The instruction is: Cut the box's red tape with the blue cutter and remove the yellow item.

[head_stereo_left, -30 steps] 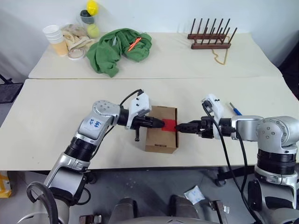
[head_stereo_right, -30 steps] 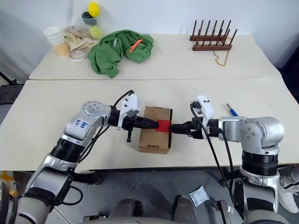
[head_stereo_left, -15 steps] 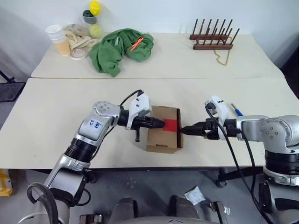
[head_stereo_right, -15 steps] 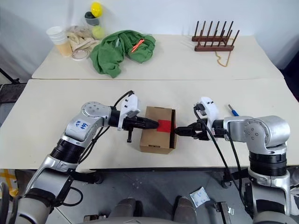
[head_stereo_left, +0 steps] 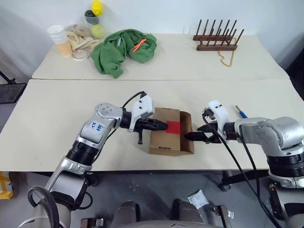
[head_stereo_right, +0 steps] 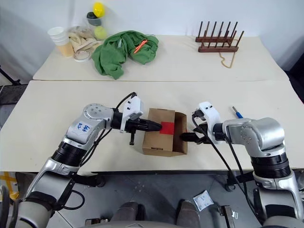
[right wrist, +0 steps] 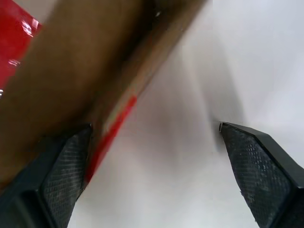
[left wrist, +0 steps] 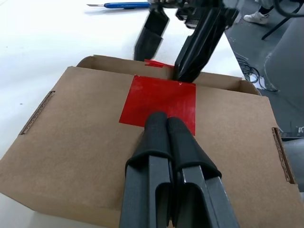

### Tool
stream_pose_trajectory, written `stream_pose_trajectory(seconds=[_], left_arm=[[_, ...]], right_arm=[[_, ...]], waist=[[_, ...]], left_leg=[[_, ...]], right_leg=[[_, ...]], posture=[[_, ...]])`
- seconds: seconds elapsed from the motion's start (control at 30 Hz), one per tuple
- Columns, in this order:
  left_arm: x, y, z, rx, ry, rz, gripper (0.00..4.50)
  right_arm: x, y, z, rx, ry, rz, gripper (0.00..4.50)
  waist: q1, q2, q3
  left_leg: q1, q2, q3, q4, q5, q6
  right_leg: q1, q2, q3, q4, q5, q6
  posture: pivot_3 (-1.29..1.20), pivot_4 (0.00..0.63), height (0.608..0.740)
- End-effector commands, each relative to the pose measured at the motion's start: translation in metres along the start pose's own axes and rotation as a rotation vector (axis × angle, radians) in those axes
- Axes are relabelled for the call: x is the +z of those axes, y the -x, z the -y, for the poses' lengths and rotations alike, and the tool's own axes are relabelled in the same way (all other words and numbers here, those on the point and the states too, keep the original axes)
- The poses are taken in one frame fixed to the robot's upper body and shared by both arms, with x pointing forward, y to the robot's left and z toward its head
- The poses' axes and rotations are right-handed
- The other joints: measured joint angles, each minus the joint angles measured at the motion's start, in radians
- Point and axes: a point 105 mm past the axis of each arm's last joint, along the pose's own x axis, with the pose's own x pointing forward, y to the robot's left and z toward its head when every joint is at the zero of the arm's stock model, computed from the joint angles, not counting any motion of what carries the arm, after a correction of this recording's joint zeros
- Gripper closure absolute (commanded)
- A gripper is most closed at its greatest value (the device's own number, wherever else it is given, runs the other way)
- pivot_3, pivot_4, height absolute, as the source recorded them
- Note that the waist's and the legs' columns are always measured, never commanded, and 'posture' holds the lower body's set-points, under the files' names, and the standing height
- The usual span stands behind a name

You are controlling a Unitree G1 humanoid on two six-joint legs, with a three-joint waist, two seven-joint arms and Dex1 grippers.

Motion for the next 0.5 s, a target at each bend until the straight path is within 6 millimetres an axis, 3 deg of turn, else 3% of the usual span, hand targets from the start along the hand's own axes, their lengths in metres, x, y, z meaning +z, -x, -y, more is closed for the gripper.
stream_pose_trajectory(seconds=[0.03, 0.23, 0.5], left_arm=[[-0.006, -0.002, 0.004, -0.005, 0.001, -0.026, 4.5], [-0.005, 0.0, 0.004, 0.0, 0.004, -0.027, 4.5], [-0.004, 0.003, 0.004, 0.009, 0.007, -0.028, 4.5]], right_arm=[[-0.002, -0.001, 0.0, -0.045, 0.211, 0.009, 0.01], [-0.011, -0.008, -0.001, -0.061, 0.336, 0.025, 0.01], [-0.004, 0.019, 0.017, 0.016, 0.09, 0.078, 0.01]], waist=[[-0.002, 0.0, 0.0], [-0.003, -0.001, -0.001], [-0.001, -0.001, -0.001]], left_leg=[[0.0, 0.0, 0.0, 0.0, 0.0, 0.0], [0.0, 0.0, 0.0, 0.0, 0.0, 0.0], [0.0, 0.0, 0.0, 0.001, 0.0, 0.0]], right_leg=[[0.0, 0.0, 0.0, 0.0, 0.0, 0.0], [0.001, 0.0, 0.0, -0.001, 0.0, 0.0], [0.001, 0.0, 0.0, -0.001, 0.0, 0.0]], posture=[[0.0, 0.15, 0.74], [0.0, 0.15, 0.74], [0.0, 0.15, 0.74]])
